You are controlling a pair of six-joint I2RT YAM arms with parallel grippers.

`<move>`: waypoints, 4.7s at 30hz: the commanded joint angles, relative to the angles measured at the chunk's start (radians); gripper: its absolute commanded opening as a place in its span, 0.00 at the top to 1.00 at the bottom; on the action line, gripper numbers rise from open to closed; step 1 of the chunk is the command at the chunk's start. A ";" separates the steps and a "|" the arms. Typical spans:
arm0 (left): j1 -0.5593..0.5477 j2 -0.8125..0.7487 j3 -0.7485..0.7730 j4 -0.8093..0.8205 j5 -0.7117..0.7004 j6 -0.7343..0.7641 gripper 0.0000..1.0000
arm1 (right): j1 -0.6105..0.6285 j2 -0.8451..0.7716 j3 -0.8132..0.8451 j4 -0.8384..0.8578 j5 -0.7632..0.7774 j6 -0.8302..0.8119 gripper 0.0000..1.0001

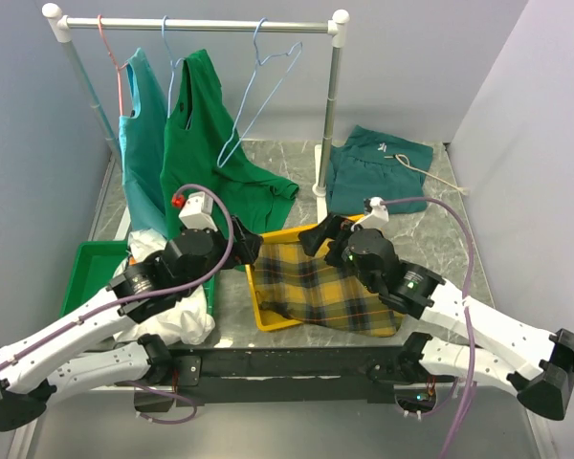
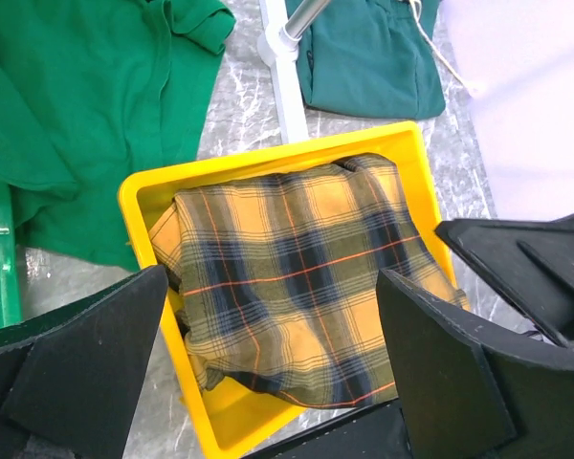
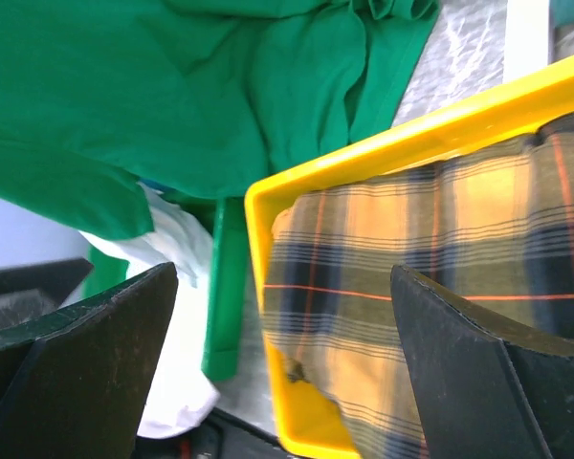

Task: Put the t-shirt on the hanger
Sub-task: Move the bin to the corner of the board.

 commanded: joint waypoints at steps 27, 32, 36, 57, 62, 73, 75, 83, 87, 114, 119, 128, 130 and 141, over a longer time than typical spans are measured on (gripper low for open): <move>-0.004 -0.021 0.088 -0.047 -0.157 -0.028 0.03 | 0.281 0.564 0.351 0.049 -0.054 -0.292 0.00; -0.004 -0.016 0.120 -0.051 -0.161 0.000 0.04 | 0.322 0.638 0.411 0.044 -0.053 -0.296 0.00; -0.004 -0.035 0.112 -0.053 -0.159 -0.004 0.03 | 0.337 0.672 0.438 0.037 -0.062 -0.298 0.00; -0.004 -0.122 0.123 -0.136 -0.233 -0.049 0.04 | 0.241 0.874 0.512 0.029 -0.071 -0.272 0.00; -0.004 -0.136 0.144 -0.168 -0.266 -0.051 0.04 | 0.245 0.876 0.491 0.084 -0.123 -0.275 0.00; -0.004 -0.205 0.129 -0.173 -0.299 -0.049 0.04 | 0.321 0.946 0.599 0.020 -0.053 -0.296 0.00; -0.004 -0.197 0.134 -0.181 -0.296 -0.051 0.04 | 0.321 0.968 0.635 -0.003 -0.041 -0.295 0.00; -0.004 -0.207 0.137 -0.190 -0.300 -0.044 0.04 | 0.324 0.913 0.618 -0.089 0.150 -0.214 0.00; -0.004 -0.211 0.134 -0.190 -0.302 -0.047 0.04 | 0.351 0.861 0.606 -0.051 0.154 -0.241 0.00; -0.004 -0.196 0.171 -0.198 -0.309 -0.032 0.04 | 0.259 1.108 0.752 -0.017 -0.050 -0.189 0.00; -0.004 -0.191 0.161 -0.176 -0.305 -0.028 0.03 | 0.221 1.057 0.647 -0.022 -0.006 -0.128 0.00; -0.004 -0.171 0.171 -0.167 -0.296 -0.021 0.04 | 0.189 0.993 0.535 -0.048 0.016 -0.120 0.00; -0.004 -0.174 0.172 -0.173 -0.297 -0.020 0.04 | 0.170 0.938 0.439 -0.016 0.002 -0.120 0.00; -0.004 -0.168 0.149 -0.184 -0.305 -0.038 0.04 | 0.127 0.747 0.178 0.081 -0.042 -0.108 0.00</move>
